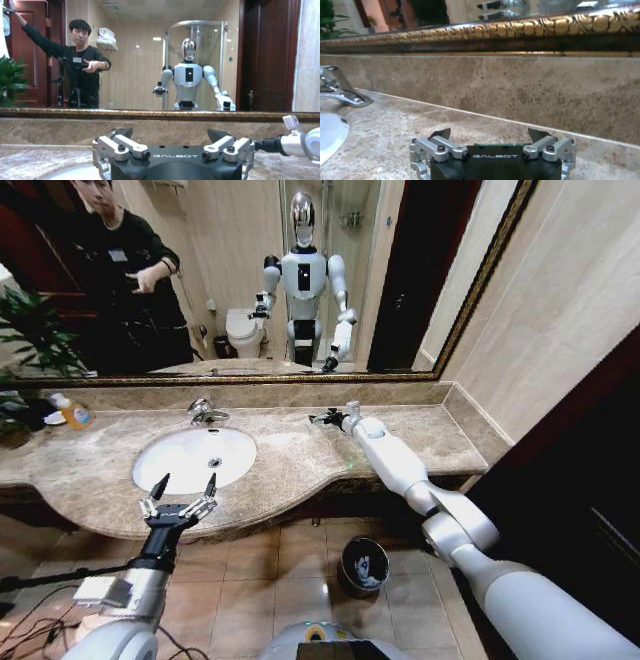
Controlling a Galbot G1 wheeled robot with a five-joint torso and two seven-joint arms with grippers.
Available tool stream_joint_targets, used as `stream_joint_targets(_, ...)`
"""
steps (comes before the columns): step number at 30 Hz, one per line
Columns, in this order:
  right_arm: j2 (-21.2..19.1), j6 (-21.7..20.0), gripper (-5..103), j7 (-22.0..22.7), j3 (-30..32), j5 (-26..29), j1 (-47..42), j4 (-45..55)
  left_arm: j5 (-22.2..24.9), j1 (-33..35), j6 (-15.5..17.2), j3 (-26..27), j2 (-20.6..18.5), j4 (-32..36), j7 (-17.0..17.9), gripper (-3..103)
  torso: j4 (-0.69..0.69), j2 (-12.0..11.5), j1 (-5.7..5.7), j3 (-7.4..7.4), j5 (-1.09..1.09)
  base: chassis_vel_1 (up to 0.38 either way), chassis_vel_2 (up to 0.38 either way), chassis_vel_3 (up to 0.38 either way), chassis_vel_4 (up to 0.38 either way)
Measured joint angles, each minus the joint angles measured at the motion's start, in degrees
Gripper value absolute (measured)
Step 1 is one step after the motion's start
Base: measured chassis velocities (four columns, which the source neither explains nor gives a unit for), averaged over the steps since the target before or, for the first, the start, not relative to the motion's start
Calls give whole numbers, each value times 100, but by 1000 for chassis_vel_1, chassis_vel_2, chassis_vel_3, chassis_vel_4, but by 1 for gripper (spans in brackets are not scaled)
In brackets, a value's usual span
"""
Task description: Pick up the trash from the sink and place it in the trash bin.
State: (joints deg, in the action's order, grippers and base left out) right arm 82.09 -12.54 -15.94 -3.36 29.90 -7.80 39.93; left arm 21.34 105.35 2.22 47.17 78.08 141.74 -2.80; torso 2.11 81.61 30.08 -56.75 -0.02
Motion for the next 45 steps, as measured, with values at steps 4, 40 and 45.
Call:
stream_joint_targets(4,87,-49,100,137,81,16,-2,-96,0,0,0,0,0,0,0,100,0,0,0,0,0,0,0,0,0)
stream_joint_targets(40,-245,-165,100,509,-481,290,-202,772,0,0,0,0,0,-1,1,100,0,0,0,0,0,0,0,0,0)
stream_joint_targets(45,178,-12,100,495,-319,82,-13,218,0,0,0,0,0,0,1,100,0,0,0,0,0,0,0,0,0)
